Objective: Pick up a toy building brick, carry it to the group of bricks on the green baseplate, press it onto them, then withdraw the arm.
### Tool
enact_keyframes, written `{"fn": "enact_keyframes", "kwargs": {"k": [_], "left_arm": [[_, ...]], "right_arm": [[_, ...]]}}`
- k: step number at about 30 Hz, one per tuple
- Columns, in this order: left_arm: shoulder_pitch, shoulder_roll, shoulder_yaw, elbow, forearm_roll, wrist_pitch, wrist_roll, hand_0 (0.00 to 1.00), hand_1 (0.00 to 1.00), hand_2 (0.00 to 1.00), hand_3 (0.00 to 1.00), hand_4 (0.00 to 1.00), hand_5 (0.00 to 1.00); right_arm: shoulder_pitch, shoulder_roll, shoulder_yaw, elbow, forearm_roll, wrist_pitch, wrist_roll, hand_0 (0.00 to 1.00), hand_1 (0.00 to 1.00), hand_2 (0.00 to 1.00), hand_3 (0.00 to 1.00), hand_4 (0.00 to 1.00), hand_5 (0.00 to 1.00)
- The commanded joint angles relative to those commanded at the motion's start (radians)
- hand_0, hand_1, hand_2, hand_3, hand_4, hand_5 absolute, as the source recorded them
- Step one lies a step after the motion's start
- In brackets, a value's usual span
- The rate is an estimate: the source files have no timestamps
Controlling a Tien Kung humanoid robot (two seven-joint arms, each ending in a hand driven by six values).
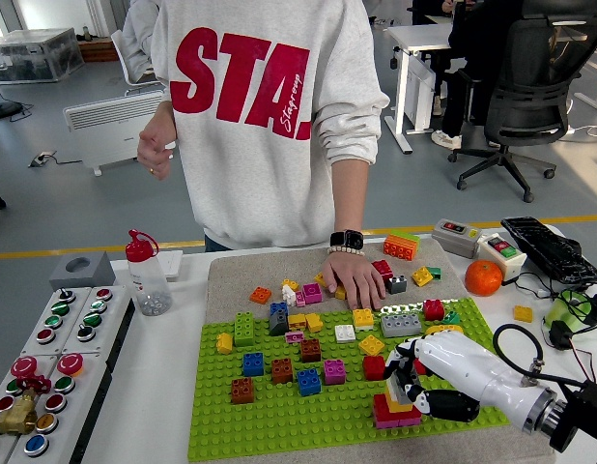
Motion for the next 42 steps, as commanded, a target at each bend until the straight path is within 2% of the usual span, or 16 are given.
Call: {"fn": "enact_keyframes", "kwargs": {"k": [19, 42], "left_arm": [[-0.002, 0.001, -0.002, 0.000, 0.002, 0.000, 0.001, 0.670, 0.615, 0.574, 0.458, 0.237, 0.998], [0.005, 0.001, -0.004, 0.000, 0.009, 0.001, 0.003, 0.670, 0.615, 0.574, 0.458, 0.236, 0.998]], "right_arm": [[-0.004, -0.009, 0.023, 0.026, -0.008, 0.002, 0.001, 0.351, 0.510, 0.621, 0.567, 0.220, 0.178], [0.014, 0.011, -0.012, -0.001, 0.010, 0.004, -0.008, 0.351, 0.504, 0.619, 0.566, 0.227, 0.177]]}}
